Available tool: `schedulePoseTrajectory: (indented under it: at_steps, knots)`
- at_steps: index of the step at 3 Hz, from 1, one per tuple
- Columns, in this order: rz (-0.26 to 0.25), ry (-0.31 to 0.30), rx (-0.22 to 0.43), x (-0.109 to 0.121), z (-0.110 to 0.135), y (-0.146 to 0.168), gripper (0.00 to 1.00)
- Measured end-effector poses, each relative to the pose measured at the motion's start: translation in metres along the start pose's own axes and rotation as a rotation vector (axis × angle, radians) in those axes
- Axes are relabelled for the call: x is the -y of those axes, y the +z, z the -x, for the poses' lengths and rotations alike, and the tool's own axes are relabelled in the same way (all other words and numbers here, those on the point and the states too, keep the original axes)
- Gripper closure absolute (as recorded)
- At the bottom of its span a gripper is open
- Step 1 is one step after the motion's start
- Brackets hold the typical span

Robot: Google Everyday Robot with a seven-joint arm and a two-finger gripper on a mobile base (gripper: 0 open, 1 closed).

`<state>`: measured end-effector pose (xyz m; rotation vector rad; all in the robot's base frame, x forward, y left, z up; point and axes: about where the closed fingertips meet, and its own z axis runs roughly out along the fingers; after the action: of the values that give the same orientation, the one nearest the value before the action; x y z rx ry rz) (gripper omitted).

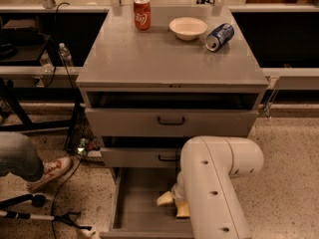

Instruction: Pick sponge from bottom drawer and place on counter

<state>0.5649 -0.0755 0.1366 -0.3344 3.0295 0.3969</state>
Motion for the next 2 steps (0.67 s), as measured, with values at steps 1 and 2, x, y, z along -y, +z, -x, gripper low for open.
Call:
schedulePoseTrajectory:
  at_steps: [1, 2]
  knots:
    - [-0.012, 0.008, 0.017, 0.0101, 0.0013, 0.0058, 0.0]
    - [-0.011, 0.021, 0.032, 0.0173, 0.0028, 0.0104, 0.19]
